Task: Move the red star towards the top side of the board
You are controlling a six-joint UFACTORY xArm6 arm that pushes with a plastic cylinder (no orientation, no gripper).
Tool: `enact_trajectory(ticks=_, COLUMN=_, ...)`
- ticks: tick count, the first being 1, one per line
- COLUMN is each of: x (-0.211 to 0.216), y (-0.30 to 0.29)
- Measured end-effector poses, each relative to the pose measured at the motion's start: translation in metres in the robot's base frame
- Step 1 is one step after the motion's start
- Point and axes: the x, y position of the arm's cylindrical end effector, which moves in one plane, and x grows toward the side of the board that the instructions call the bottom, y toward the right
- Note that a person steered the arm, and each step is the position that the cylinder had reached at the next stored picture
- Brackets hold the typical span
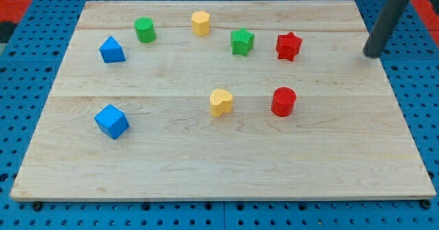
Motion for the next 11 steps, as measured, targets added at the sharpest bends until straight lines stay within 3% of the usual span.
enact_trajectory(ticks=1, x=0.011, y=-0.097)
enact_trajectory(ticks=2, x=-0.009, y=-0.156)
enact_trajectory(ticks=4, x=-0.037, y=-0.141)
enact_trajectory(ticks=8, x=-0.035, y=-0.103)
enact_trajectory(ticks=10, x=-0.093, y=-0.097)
enact_trajectory(ticks=11, x=-0.071, y=-0.107)
